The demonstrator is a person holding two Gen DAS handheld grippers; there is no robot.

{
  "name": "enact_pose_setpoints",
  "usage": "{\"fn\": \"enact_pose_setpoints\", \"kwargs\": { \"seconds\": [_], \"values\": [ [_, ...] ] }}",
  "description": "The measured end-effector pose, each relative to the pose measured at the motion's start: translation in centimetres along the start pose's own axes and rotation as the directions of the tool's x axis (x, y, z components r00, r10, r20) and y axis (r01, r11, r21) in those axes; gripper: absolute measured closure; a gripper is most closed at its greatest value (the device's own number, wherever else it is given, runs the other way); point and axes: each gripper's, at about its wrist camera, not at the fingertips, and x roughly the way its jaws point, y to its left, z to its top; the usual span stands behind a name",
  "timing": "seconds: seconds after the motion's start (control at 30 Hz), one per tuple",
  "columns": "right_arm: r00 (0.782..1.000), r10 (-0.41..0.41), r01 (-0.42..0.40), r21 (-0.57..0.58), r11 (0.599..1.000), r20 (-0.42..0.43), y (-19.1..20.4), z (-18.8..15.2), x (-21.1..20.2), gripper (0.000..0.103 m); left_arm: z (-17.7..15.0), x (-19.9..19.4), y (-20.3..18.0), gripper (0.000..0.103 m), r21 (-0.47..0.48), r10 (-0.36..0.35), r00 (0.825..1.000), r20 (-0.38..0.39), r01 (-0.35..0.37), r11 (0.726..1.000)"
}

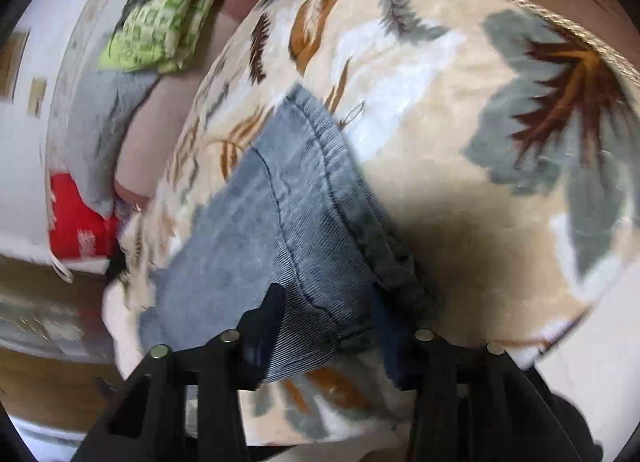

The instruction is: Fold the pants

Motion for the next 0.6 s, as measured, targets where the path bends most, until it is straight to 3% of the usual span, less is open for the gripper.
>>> {"fn": "enact_pose_setpoints", "kwargs": {
  "seconds": [0.07,0.13,0.2,0.23,0.27,0.33,0.43,0.53,0.6],
  "values": [
    [0.999,-0.037,0.038,-0.055,0.998,0.029,1.5,-0.1,-1.5,0.055,0.3,-0.6,0.0,0.024,-0.02,0.009,1.0,0.014,-0.008,1.0],
    [0.998,-0.001,0.01,-0.133,0.991,0.07,3.5,-0.1,-2.8,0.048,0.6,-1.7,0.0,0.024,-0.037,0.009,0.999,0.054,-0.007,0.999],
    [0.992,0.002,0.022,-0.19,0.982,0.125,4.5,-0.3,-3.0,0.03,1.0,-2.8,-0.2,0.024,-0.039,-0.004,0.996,0.091,0.008,0.999],
    [0.99,-0.046,0.073,-0.207,0.976,0.131,4.3,-0.1,-2.2,0.026,1.2,-3.1,-0.3,0.024,-0.04,-0.003,0.995,0.098,0.007,0.999],
    [0.986,-0.145,0.158,-0.18,0.971,0.081,3.2,0.2,-0.4,0.026,1.5,-3.2,-0.3,0.024,-0.045,0.006,0.995,0.098,-0.002,0.999],
    [0.969,-0.245,0.247,-0.116,0.962,0.029,1.6,-0.1,0.9,0.026,2.0,-3.0,-0.1,0.024,-0.073,0.074,0.996,0.05,-0.07,0.995],
    [0.97,-0.234,0.241,-0.175,0.955,0.058,4.4,-0.2,-0.3,0.026,2.7,-3.3,0.8,0.024,-0.152,0.15,0.988,0.045,-0.142,0.978],
    [0.959,-0.256,0.284,-0.327,0.901,0.125,10.4,-0.4,-0.7,0.026,3.2,-2.9,1.3,0.02,-0.161,0.165,0.984,0.064,-0.153,0.975],
    [0.934,-0.314,0.356,-0.41,0.839,0.169,13.8,-0.3,-0.1,0.026,2.7,-0.7,2.0,0.019,-0.147,0.207,0.978,-0.005,-0.205,0.968]
  ]
}}
